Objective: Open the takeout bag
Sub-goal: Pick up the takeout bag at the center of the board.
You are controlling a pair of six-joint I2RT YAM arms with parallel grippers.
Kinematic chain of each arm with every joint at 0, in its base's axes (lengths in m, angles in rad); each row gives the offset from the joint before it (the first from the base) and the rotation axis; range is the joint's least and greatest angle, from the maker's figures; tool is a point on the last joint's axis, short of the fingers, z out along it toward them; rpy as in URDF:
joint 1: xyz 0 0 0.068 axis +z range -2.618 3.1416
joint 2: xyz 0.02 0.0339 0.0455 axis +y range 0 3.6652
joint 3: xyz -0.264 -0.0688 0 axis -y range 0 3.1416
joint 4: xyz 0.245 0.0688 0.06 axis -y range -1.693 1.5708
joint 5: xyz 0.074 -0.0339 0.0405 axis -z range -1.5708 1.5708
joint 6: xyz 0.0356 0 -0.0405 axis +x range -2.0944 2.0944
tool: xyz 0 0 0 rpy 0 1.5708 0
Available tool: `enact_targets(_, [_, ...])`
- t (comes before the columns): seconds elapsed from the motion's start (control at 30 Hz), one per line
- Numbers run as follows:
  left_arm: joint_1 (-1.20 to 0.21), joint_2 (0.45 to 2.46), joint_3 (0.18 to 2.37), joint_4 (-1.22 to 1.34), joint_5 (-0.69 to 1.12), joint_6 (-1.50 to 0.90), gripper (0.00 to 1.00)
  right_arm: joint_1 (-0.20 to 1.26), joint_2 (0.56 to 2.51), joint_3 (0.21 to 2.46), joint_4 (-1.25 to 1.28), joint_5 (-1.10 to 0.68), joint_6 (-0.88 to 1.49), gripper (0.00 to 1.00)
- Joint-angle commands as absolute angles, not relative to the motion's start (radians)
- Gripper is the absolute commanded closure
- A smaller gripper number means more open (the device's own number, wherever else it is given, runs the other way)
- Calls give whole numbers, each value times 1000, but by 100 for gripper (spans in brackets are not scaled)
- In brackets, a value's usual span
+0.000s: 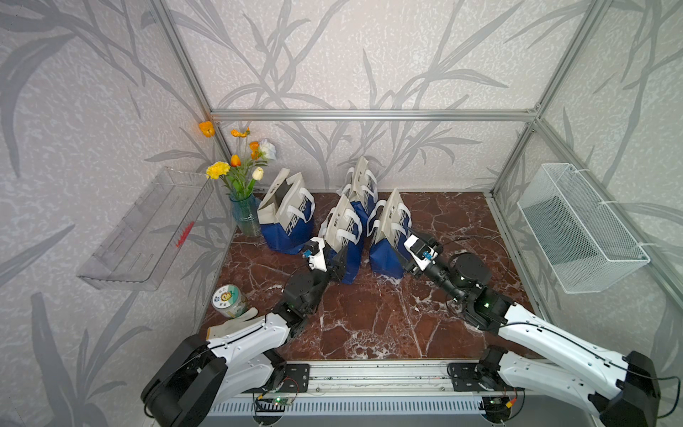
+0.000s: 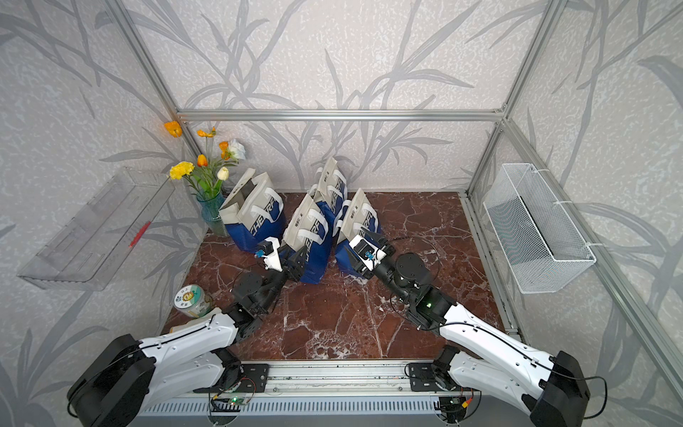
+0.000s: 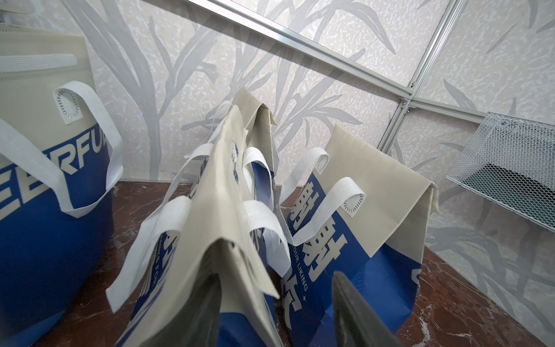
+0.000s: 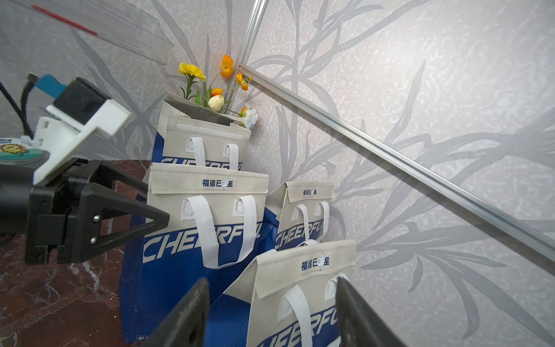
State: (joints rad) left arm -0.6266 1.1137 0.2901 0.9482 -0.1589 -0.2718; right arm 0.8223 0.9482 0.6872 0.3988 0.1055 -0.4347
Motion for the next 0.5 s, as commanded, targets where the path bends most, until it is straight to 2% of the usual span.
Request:
enact_targets(0.0, [-630,1150,268,1067,-159,-262,44,825,925,755,434,72,-470,35])
enact_targets(0.1, [-630,1182,265,1106,-159,-262,47,825,928,777,425,62,-480,35])
enact_targets(0.33, [-629,1247,275,1161,-147,-263,66,831,940,776,422,61,-482,36])
enact_targets(0.47, [-630,1297,279,1202,-141,-276,64,834,954,778,416,63,-501,36])
